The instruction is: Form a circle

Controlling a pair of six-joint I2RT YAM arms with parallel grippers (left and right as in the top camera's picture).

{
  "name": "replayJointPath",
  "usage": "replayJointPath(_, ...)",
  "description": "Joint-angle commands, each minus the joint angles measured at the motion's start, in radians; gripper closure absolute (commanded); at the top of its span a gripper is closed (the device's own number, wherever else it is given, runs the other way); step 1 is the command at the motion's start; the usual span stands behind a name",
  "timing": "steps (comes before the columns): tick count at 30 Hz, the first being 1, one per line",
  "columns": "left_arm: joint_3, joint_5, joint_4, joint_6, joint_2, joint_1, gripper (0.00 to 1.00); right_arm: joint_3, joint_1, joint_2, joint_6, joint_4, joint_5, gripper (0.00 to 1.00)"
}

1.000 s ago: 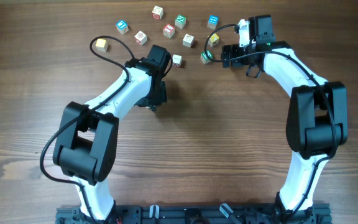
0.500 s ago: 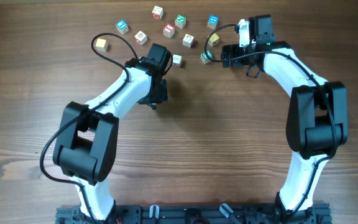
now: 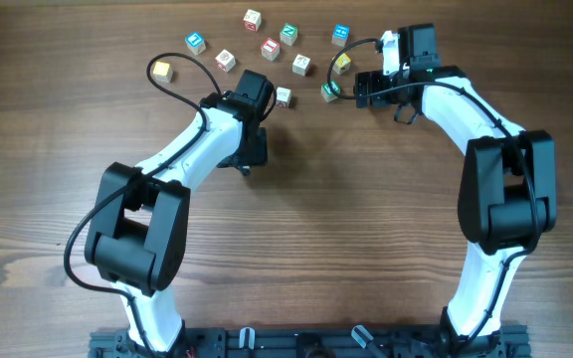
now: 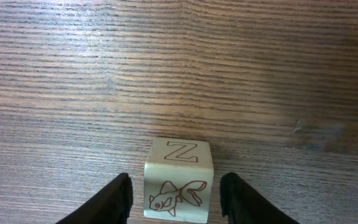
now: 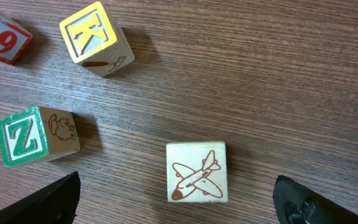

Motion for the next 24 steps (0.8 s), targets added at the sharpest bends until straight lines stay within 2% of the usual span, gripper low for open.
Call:
replayJointPath(1,-0.009,-0.016,0.007,0.005,0.01,-0.002,0.46,0.002,-0.002,0.02,0.003,0.002,0.01,0.0)
replayJointPath(4,-0.008,-0.016,0.046,0.005,0.01,-0.002,0.47,0.002,-0.002,0.02,0.004,0.002,0.01,0.0)
replayJointPath(8,0.098,-0.021,0.09,0.035,-0.005,0.024,0.57,0.002,-0.002,0.02,0.004,0.002,0.01,0.0)
replayJointPath(9,0.161,-0.021,0.099,0.035,-0.008,0.039,0.61,0.002,-0.002,0.02,0.004,0.002,0.01,0.0)
replayJointPath(11,0.232,-0.02,0.175,0.035,-0.008,0.062,0.8,0.002,-0.002,0.02,0.004,0.002,0.01,0.0)
replayJointPath(12,0.232,-0.02,0.208,0.035,-0.008,0.066,0.86,0.002,-0.002,0.02,0.004,0.002,0.01,0.0)
replayJointPath(13,0.232,-0.02,0.26,0.034,-0.005,0.074,0.87,0.002,-0.002,0.02,0.004,0.002,0.01,0.0)
replayJointPath(14,0.232,-0.02,0.288,0.031,0.003,0.077,0.74,0.002,-0.002,0.02,0.004,0.002,0.01,0.0)
replayJointPath(16,0.23,-0.02,0.315,0.031,0.02,0.078,0.56,0.002,-0.002,0.02,0.004,0.002,0.01,0.0)
replayJointPath(19,0.23,-0.021,0.335,0.031,0.062,0.078,0.4,0.002,-0.002,0.02,0.004,0.002,0.01,0.0)
replayJointPath(20,0.229,-0.021,0.342,0.031,0.08,0.078,0.37,0.002,-0.002,0.02,0.004,0.002,0.01,0.0)
replayJointPath(24,0.229,-0.035,0.402,0.023,0.17,0.079,0.34,0.002,-0.002,0.02,0.004,0.002,0.01,0.0)
